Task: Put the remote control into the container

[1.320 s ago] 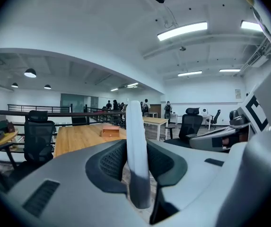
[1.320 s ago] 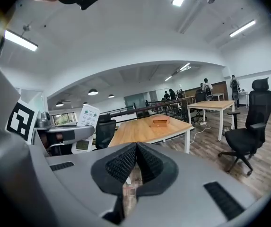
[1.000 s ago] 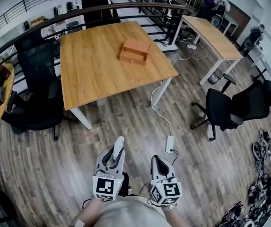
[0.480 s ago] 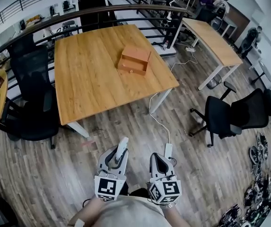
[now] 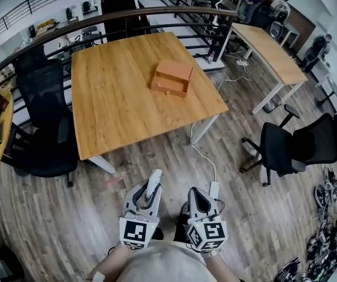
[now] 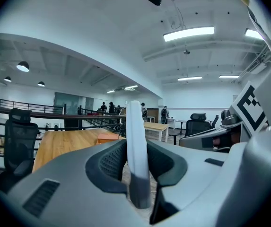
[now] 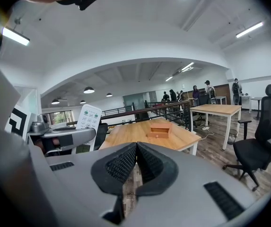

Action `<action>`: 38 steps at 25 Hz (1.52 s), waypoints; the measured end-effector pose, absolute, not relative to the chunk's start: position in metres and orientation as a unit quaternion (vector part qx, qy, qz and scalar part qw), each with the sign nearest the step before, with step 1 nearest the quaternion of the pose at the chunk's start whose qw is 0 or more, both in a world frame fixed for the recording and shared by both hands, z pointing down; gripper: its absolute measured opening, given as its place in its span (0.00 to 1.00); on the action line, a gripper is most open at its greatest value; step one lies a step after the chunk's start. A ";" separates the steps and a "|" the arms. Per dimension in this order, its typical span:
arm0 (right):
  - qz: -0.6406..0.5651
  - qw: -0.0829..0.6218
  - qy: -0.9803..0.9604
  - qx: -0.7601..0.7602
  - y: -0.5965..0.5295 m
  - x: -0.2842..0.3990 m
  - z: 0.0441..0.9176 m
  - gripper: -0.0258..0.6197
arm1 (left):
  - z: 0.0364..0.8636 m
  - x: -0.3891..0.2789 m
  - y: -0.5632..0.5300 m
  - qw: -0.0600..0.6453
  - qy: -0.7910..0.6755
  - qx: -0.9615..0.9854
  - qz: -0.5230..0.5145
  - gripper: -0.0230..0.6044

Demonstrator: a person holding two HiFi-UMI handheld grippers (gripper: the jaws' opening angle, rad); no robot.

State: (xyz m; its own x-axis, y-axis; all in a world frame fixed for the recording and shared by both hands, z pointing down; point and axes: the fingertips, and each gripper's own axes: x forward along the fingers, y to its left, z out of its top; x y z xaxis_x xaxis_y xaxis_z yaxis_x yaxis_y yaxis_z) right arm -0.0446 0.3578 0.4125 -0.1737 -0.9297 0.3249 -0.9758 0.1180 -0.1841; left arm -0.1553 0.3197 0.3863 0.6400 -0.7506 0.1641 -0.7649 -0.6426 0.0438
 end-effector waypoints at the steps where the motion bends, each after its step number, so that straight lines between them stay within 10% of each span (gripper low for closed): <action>1: 0.179 0.065 -0.747 0.637 0.355 -0.044 0.413 0.06 | 0.385 -0.154 0.317 0.053 -0.424 0.902 0.060 0.22; 38: 0.184 0.058 -0.840 0.507 0.146 0.167 0.413 0.06 | 0.371 0.030 0.151 0.048 -0.575 0.812 0.091 0.22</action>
